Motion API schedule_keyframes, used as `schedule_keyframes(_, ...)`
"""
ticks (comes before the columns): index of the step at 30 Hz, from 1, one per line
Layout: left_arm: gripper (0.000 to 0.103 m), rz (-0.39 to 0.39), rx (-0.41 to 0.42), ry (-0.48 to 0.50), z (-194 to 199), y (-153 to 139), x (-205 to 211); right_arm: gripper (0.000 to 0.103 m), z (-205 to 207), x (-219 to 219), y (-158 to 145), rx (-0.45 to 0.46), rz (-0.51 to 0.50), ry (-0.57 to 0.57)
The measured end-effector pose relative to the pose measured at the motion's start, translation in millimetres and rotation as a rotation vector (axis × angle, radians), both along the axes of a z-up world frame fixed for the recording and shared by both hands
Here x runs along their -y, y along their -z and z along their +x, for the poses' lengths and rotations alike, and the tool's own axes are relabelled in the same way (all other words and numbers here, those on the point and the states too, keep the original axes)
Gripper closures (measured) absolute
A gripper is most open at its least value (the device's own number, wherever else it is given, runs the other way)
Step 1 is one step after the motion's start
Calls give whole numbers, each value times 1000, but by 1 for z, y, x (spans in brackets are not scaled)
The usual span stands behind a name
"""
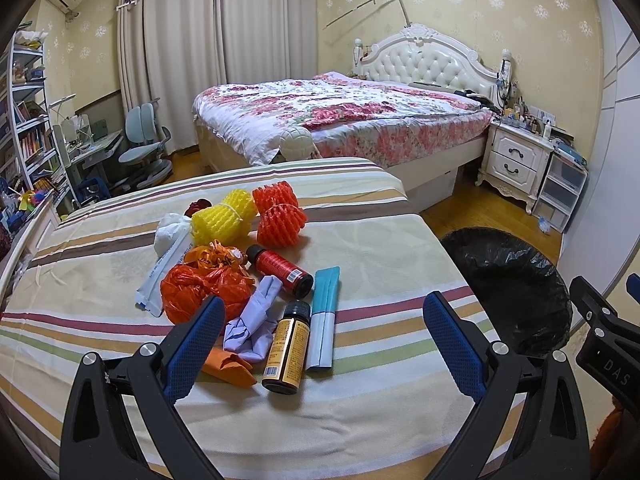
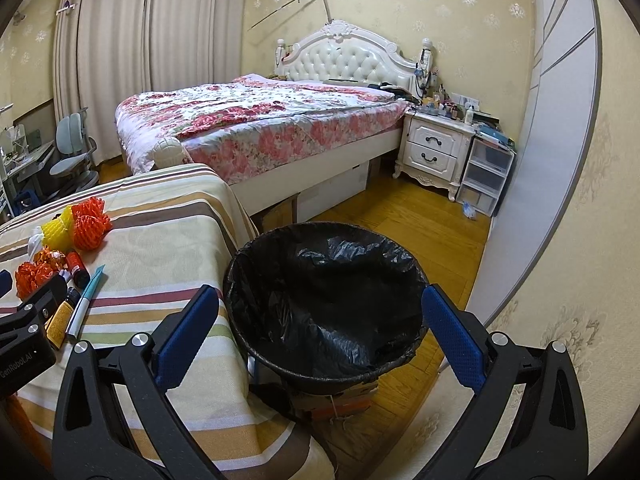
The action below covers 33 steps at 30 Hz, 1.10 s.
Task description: Collect trash
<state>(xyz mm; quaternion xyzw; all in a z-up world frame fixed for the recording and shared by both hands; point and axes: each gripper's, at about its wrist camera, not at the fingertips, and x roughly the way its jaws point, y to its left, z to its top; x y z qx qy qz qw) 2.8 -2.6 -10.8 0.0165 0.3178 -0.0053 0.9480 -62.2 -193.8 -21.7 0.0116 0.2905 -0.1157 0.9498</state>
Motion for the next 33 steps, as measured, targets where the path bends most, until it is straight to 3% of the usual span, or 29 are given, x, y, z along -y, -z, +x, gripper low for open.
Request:
schedule_keyframes(17,7,0,-4,2,0,2,1,4,-2,0,4,-10,4,-2)
schedule_keyframes(19,7,2,-10,3,-1,4,1,6,-2,-1,4,-9,3,-5)
schedule_keyframes(22,7,6,-21,3,-6,8,0,20,-1,-2,6,-21,13,-7)
schedule_keyframes(26,7,8,-25,-9,-13,10,-12,22,-1,-13,7,-34,15,-34)
schedule_keyframes(33,21,10,-58,-68,-25,18,-49,22,-1,-31,8,-46,20,-78)
